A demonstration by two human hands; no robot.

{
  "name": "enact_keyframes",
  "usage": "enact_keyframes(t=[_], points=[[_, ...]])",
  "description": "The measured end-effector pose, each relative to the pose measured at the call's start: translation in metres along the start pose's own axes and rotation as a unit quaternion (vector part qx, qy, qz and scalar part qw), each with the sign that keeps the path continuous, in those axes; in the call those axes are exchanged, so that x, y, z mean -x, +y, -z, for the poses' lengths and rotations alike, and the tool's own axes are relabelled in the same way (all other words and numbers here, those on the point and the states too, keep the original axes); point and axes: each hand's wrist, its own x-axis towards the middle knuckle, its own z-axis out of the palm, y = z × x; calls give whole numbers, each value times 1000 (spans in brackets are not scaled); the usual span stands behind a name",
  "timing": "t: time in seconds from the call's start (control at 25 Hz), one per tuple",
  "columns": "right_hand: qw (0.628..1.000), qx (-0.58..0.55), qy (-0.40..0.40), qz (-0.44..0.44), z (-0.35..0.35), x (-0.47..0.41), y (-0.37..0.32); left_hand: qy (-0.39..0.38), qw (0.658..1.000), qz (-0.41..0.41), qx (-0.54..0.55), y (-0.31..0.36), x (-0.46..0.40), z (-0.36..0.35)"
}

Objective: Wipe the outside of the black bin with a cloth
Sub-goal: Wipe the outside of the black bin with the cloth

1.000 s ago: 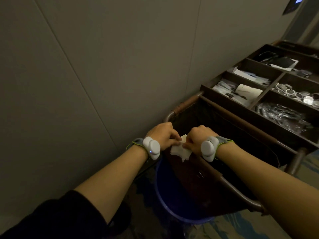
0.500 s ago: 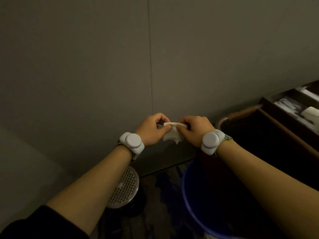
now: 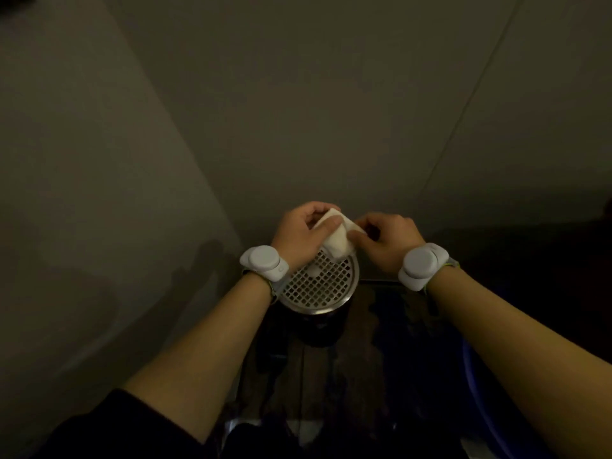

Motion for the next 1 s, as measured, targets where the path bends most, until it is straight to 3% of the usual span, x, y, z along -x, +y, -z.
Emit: enact_keyframes(t=[0.16,0.4,0.68,1.0], points=[[999,-25,14,43,-74,8,30,61,997,-21,48,-75,18,-3],[990,-44,101,88,-144,42,60,115,989,-72,66,-139,56,-15],[984,-83,138,76,-191,118,63,69,983,-52,165,-185,139,-35],[993,-45,79,73,-240,147,72,120,979,-26,161,-235,179,-37]])
